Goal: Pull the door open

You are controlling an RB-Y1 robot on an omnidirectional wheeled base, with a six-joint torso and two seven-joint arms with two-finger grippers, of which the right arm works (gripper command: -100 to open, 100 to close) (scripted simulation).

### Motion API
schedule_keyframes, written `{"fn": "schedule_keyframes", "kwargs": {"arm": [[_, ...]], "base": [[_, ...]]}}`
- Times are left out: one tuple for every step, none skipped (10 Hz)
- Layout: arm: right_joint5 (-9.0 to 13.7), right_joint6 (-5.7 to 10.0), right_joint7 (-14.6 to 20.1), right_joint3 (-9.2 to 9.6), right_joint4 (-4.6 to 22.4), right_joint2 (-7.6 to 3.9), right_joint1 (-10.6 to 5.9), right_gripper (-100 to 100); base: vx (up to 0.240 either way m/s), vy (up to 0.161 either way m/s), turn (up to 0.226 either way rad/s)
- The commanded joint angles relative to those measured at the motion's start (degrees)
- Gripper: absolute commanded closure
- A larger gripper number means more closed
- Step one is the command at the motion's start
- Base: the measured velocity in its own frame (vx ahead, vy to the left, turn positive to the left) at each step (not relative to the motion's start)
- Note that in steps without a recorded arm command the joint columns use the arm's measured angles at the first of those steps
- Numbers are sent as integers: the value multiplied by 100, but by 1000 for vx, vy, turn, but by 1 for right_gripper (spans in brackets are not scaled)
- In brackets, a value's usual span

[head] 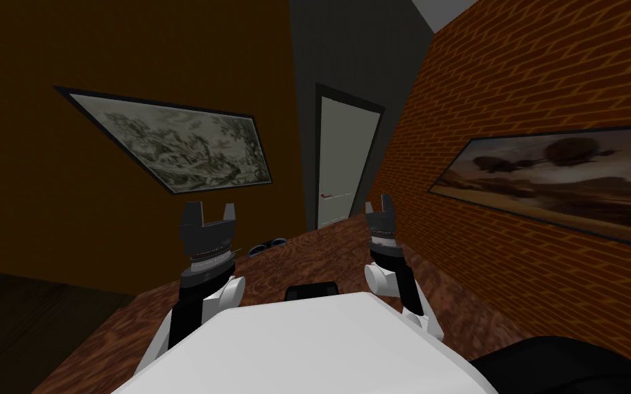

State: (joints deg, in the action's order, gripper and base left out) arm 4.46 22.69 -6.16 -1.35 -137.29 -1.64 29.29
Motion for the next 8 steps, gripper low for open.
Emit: {"fn": "schedule_keyframes", "kwargs": {"arm": [[5, 44, 29, 4, 160, -31, -41, -100], [8, 68, 46, 7, 250, -47, -64, -100], [11, 93, 62, 9, 340, -64, -87, -100], [17, 148, 99, 15, 542, -100, -138, -100], [21, 184, 123, 18, 672, -123, -171, -100], [25, 219, 146, 22, 801, -145, -204, -100], [29, 256, 171, 25, 934, -168, -238, -100], [34, 300, 200, 30, 1097, -195, -279, -100]], "base": [[65, -102, 79], [94, -7, 39], [86, 20, 32], [116, 7, 65], [132, -22, 70], [111, -22, 77], [103, -22, 57], [89, -28, 71]]}}
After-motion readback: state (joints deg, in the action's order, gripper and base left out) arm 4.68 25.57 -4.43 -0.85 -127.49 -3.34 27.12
